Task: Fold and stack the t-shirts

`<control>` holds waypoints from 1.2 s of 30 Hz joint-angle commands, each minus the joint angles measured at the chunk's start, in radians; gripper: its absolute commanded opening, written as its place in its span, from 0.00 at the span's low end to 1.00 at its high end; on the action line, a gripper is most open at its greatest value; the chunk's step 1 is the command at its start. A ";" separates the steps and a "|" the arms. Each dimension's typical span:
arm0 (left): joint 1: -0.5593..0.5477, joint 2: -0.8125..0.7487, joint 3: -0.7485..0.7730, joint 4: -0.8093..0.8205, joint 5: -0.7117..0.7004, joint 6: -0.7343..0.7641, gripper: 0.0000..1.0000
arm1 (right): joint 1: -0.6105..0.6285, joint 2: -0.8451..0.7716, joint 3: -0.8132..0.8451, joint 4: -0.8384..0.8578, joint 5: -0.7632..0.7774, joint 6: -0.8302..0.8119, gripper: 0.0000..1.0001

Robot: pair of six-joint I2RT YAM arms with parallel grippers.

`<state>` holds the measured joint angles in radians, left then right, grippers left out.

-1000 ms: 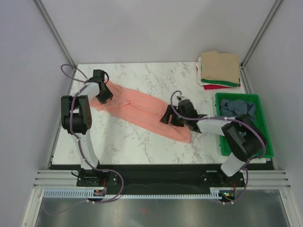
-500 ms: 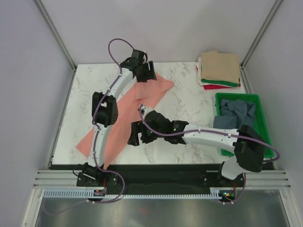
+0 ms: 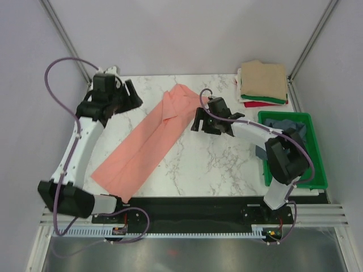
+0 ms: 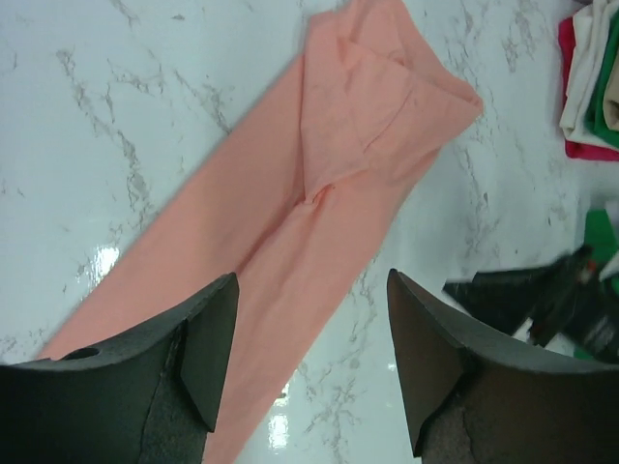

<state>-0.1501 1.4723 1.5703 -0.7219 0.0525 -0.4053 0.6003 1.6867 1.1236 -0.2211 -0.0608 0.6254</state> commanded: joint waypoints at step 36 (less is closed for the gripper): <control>-0.327 -0.169 -1.073 0.420 -0.003 -0.525 0.53 | -0.341 1.119 1.266 0.144 -0.085 -0.061 0.38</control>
<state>-0.3714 1.2308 0.5117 -0.2867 0.0612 -0.7994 0.2504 2.7461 2.3669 -0.1123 -0.1764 0.5533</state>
